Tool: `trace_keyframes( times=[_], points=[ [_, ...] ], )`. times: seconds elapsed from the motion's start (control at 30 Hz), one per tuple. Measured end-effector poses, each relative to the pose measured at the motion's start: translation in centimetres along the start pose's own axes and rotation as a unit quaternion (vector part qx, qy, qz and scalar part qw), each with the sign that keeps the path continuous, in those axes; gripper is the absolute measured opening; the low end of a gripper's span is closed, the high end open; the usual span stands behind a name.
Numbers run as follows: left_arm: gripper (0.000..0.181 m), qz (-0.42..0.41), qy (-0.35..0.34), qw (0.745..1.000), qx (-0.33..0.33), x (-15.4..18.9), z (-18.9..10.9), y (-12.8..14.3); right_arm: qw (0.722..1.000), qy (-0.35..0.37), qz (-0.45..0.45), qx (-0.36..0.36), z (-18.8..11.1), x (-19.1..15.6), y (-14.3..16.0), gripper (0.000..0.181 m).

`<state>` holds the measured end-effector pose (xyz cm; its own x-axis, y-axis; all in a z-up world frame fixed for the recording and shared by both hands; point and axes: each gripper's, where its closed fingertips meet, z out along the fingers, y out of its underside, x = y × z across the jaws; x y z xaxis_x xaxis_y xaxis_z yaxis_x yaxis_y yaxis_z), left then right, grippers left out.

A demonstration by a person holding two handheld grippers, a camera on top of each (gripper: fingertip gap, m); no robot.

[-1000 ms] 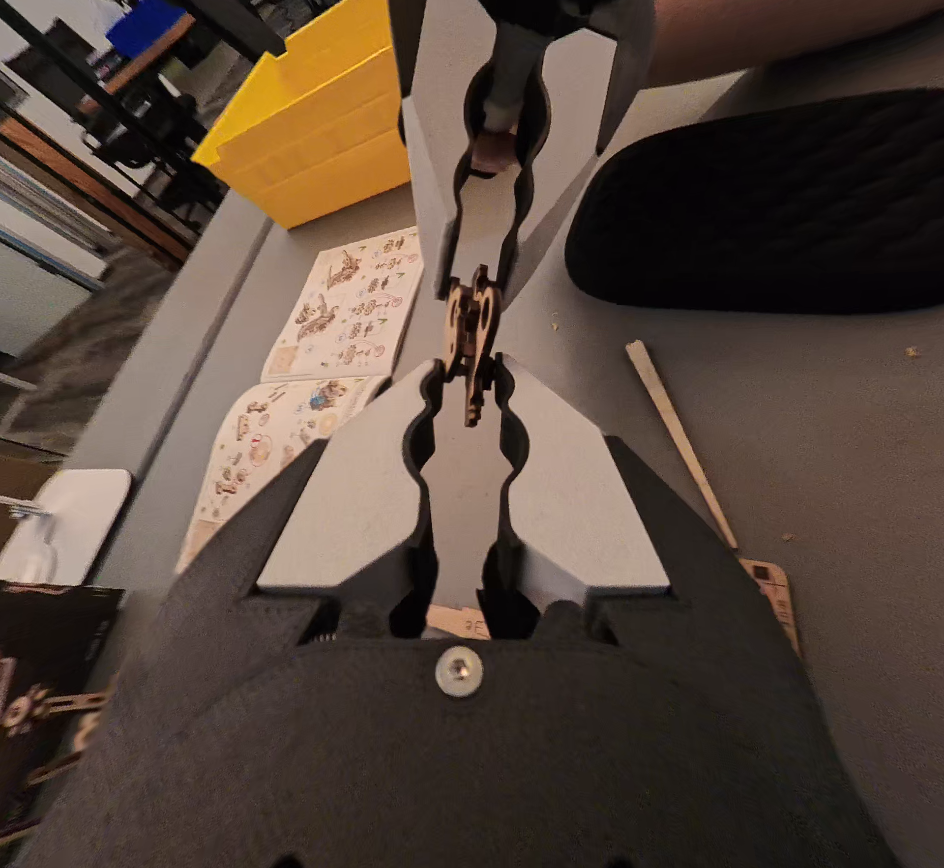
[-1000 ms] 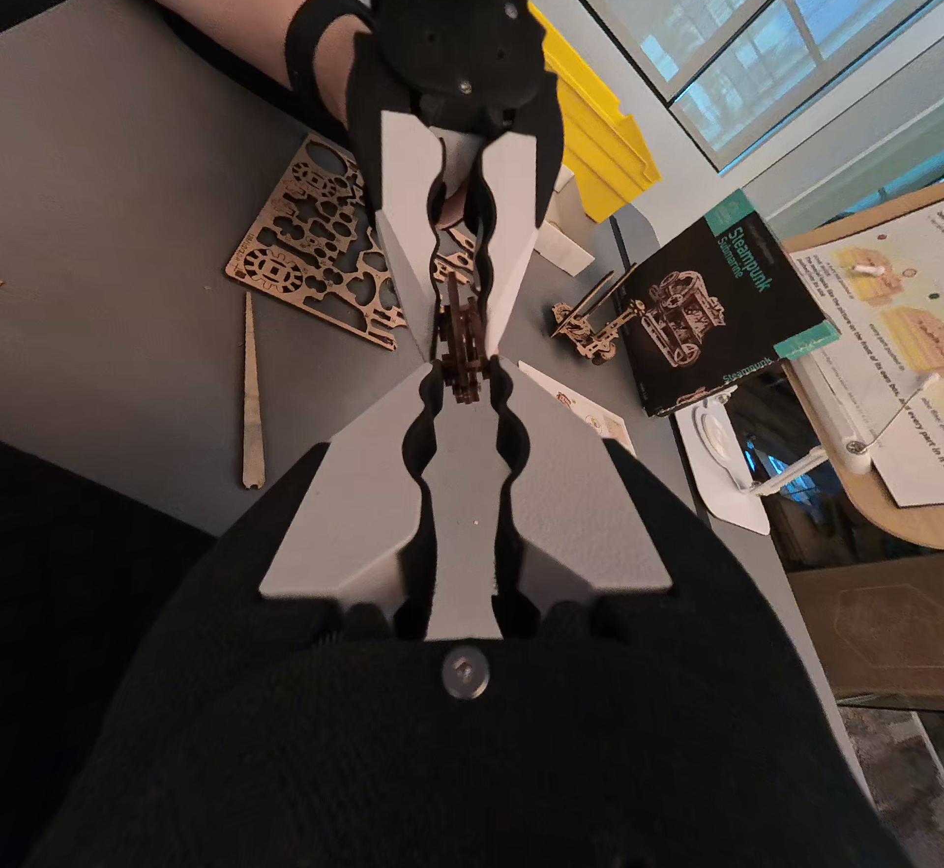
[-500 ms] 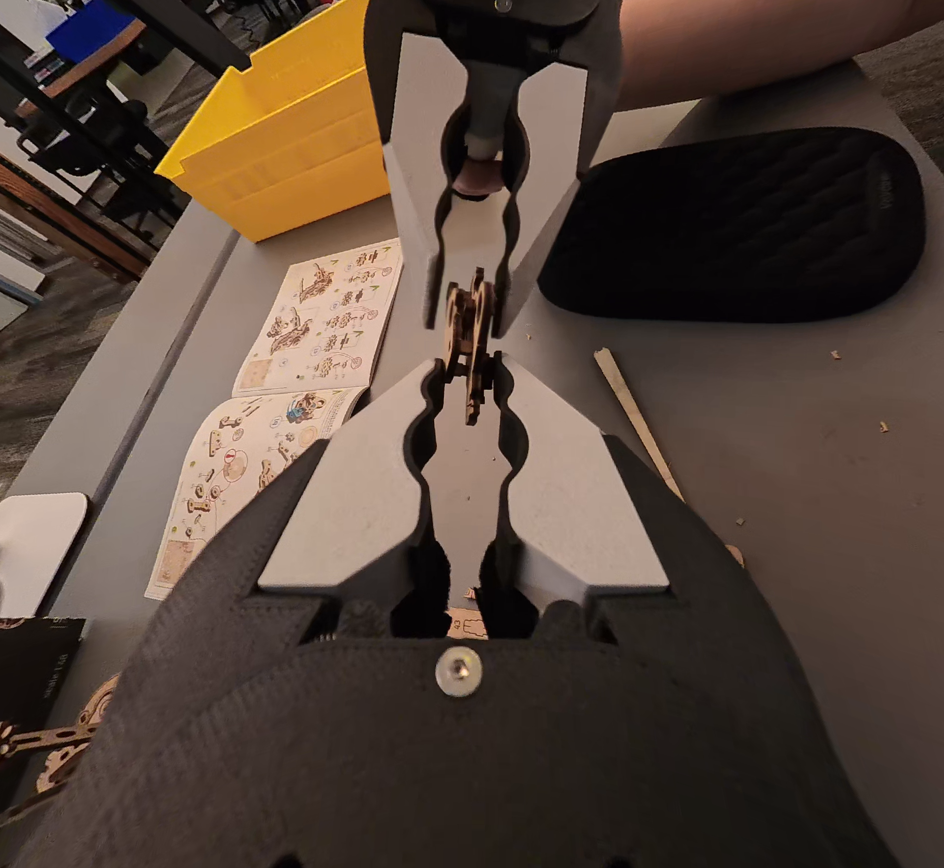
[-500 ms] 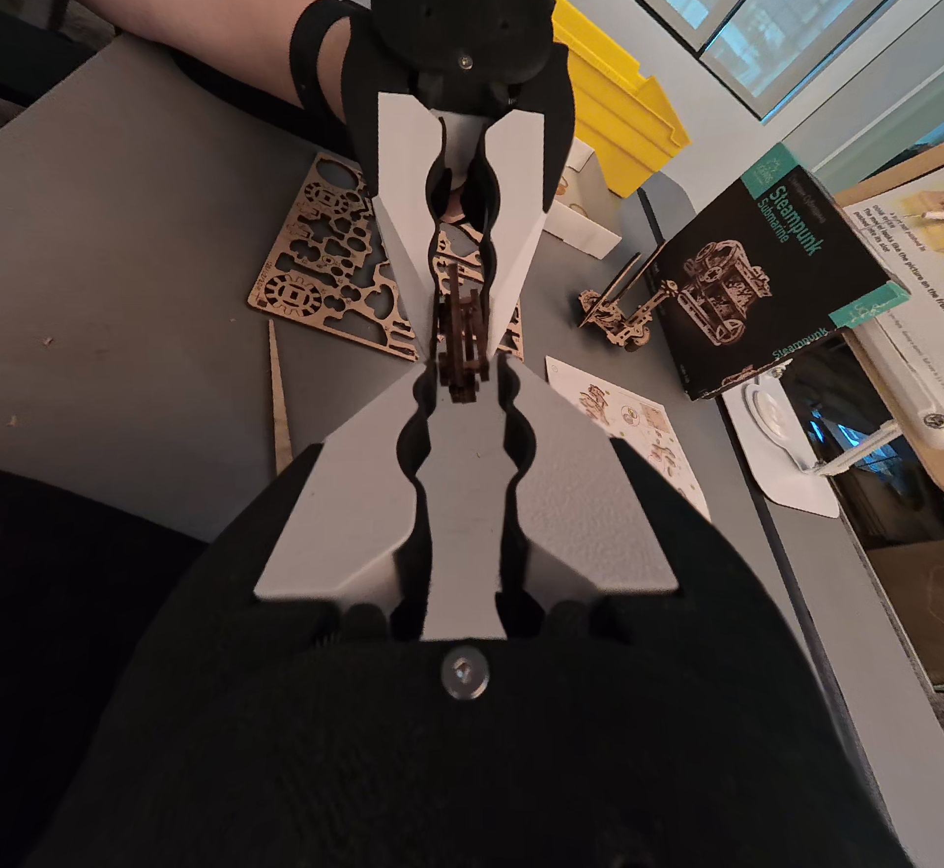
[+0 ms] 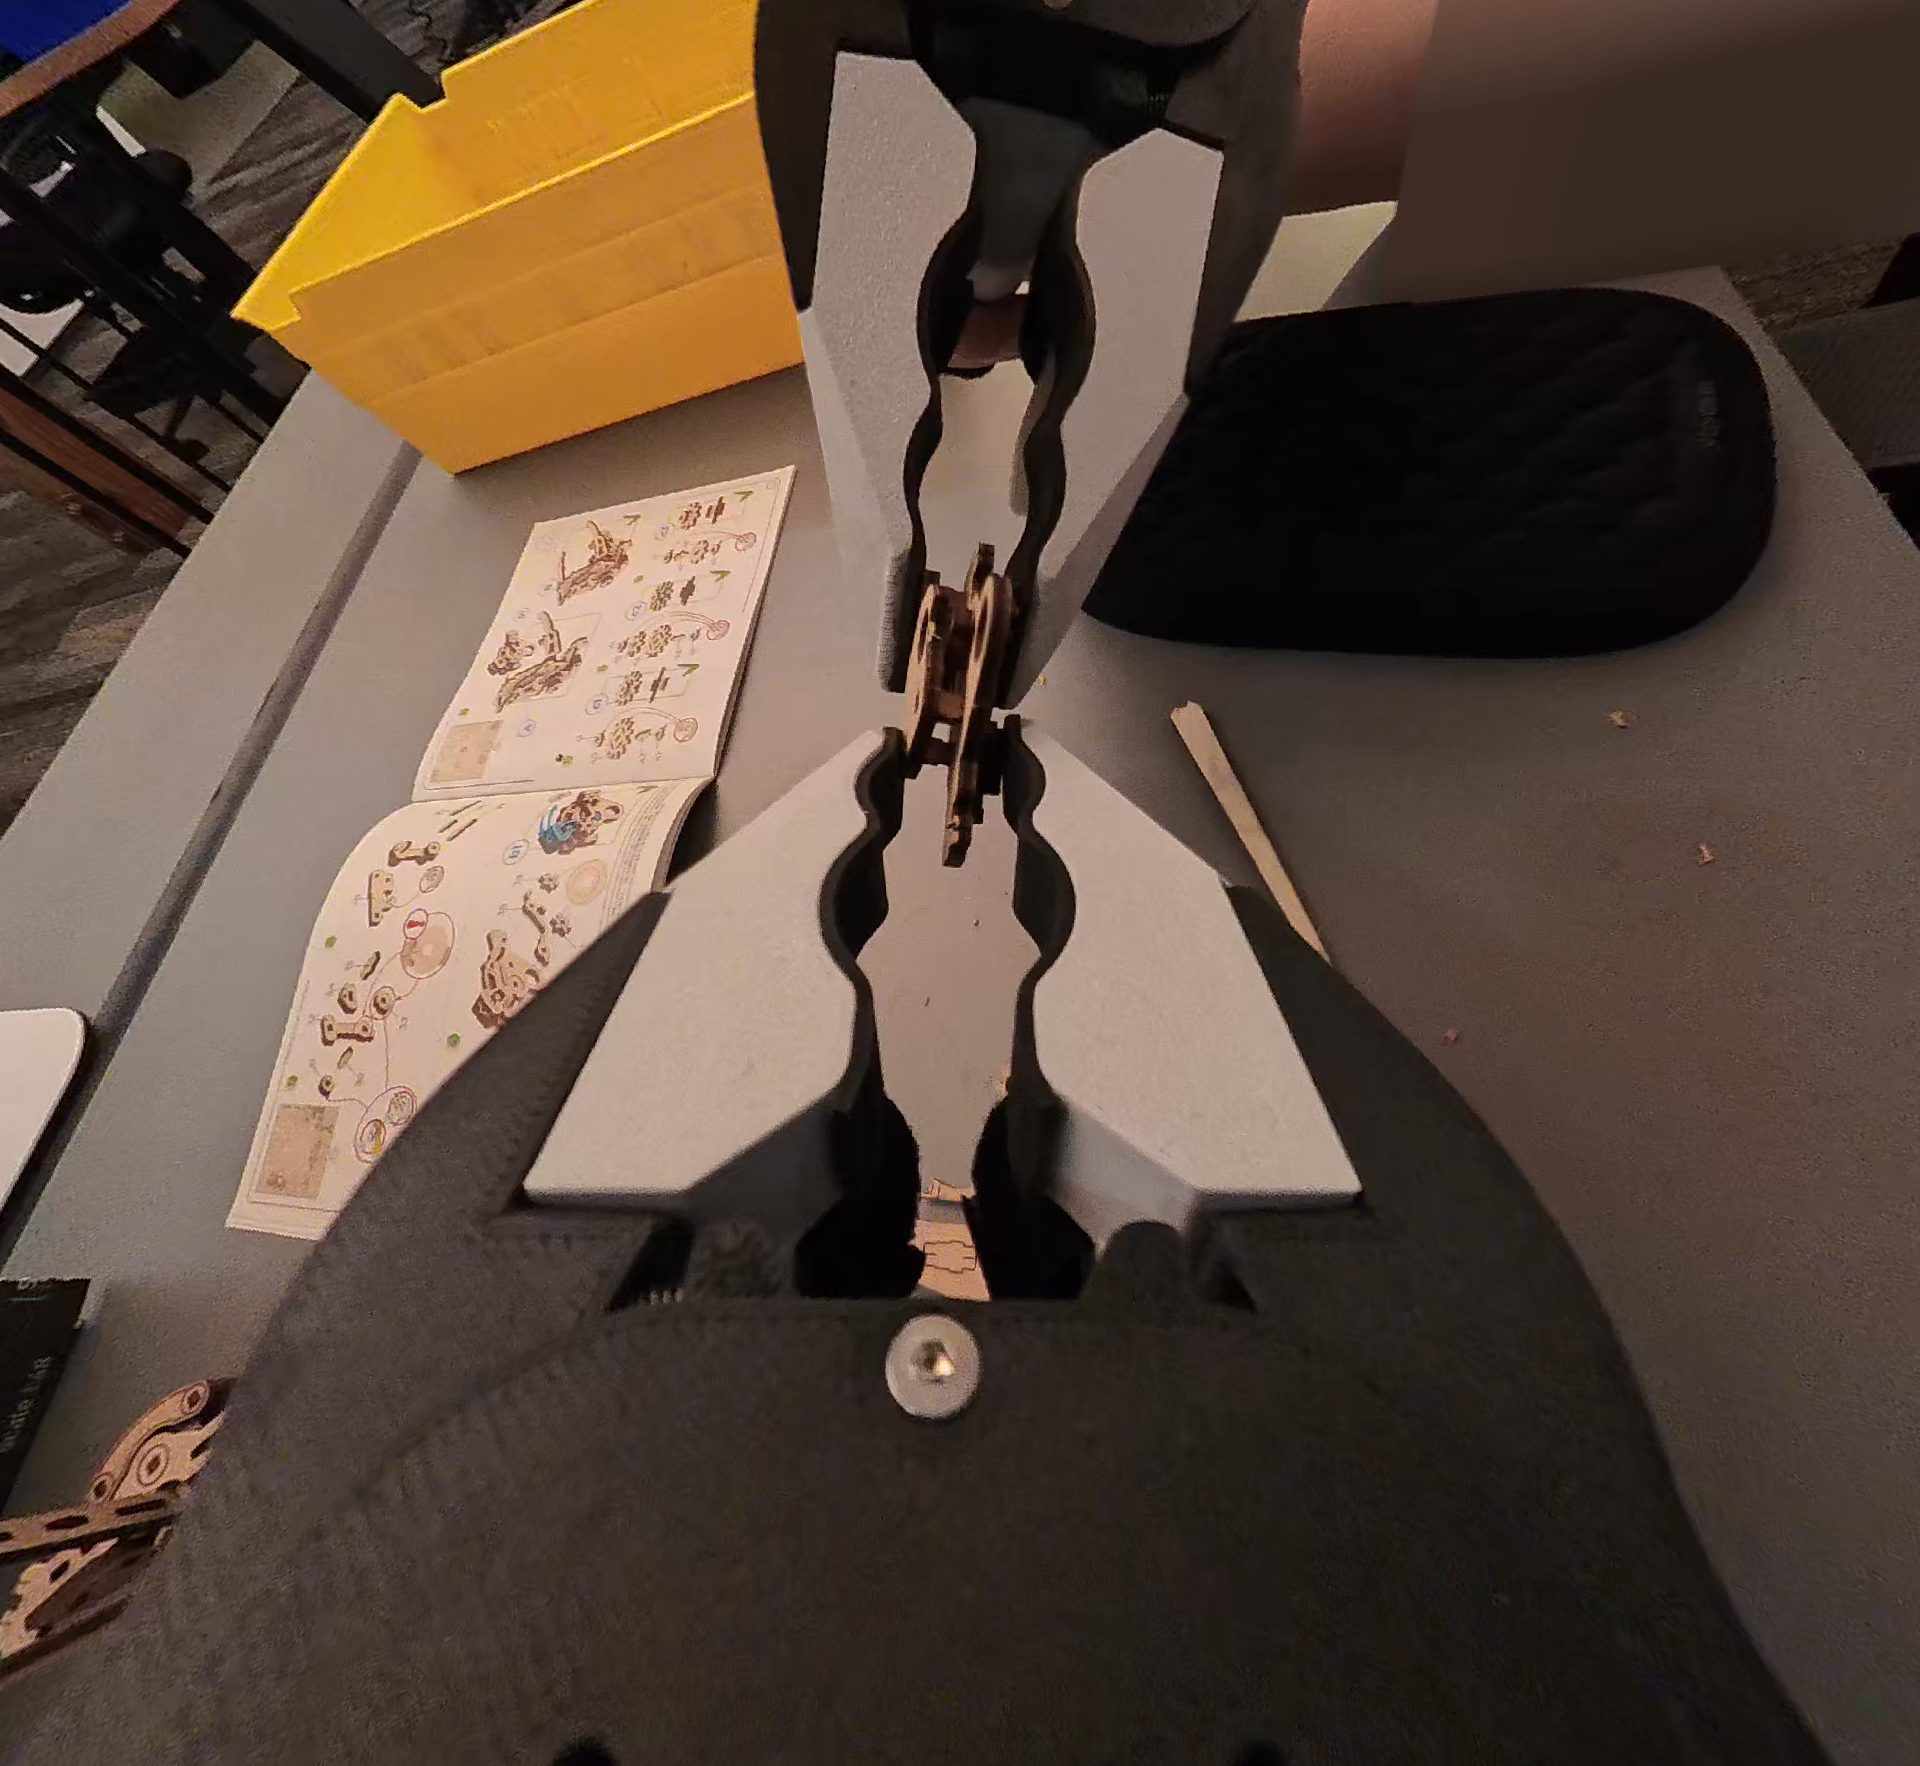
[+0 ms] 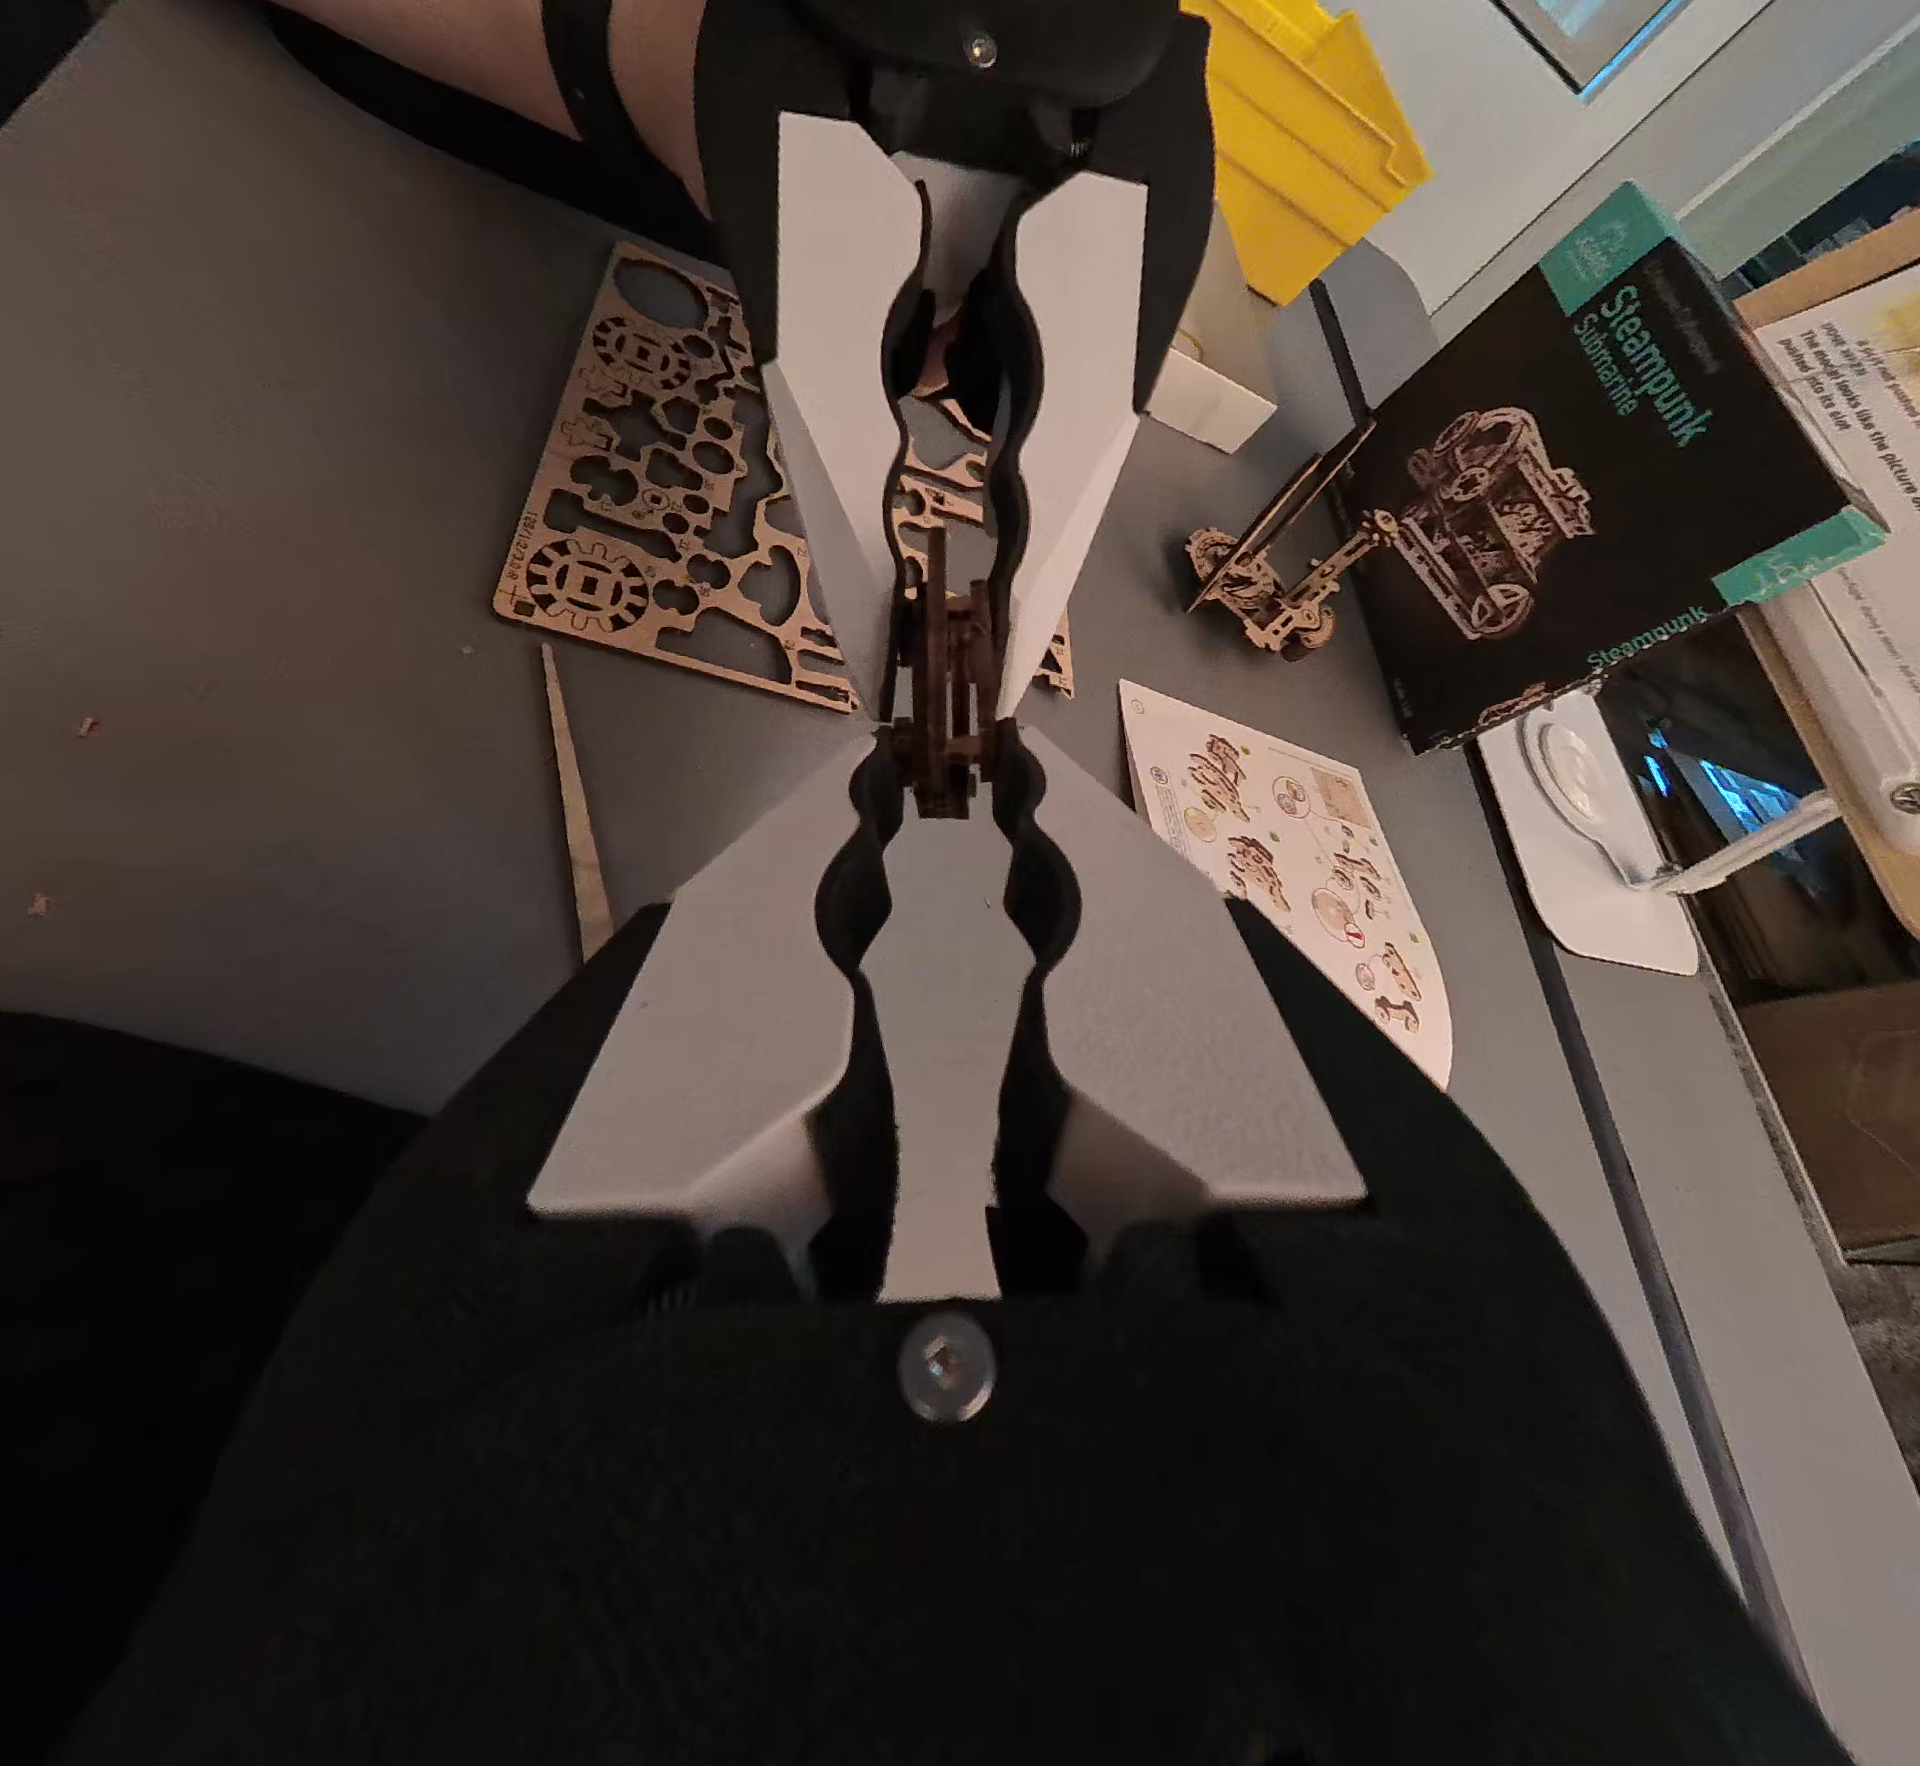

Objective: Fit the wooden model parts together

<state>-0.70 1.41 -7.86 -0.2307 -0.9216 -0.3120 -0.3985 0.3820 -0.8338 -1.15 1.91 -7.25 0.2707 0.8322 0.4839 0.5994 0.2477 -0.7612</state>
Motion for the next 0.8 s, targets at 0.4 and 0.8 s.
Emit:
trace_keyframes(
  times=[0.4, 0.8],
  points=[
    [0.017, 0.007, -0.002, 0.999, 0.035, 0.1, -0.4, -0.9, 0.998, -0.026, 0.016, 0.051, -1.5, 0.2, -1.3, 0.016],
    [0.017, -0.001, 0.000, 0.999, 0.040, -0.1, -0.5, -0.8, 0.995, -0.032, 0.061, 0.078, -1.4, 0.5, -1.7, 0.016]
  ],
)
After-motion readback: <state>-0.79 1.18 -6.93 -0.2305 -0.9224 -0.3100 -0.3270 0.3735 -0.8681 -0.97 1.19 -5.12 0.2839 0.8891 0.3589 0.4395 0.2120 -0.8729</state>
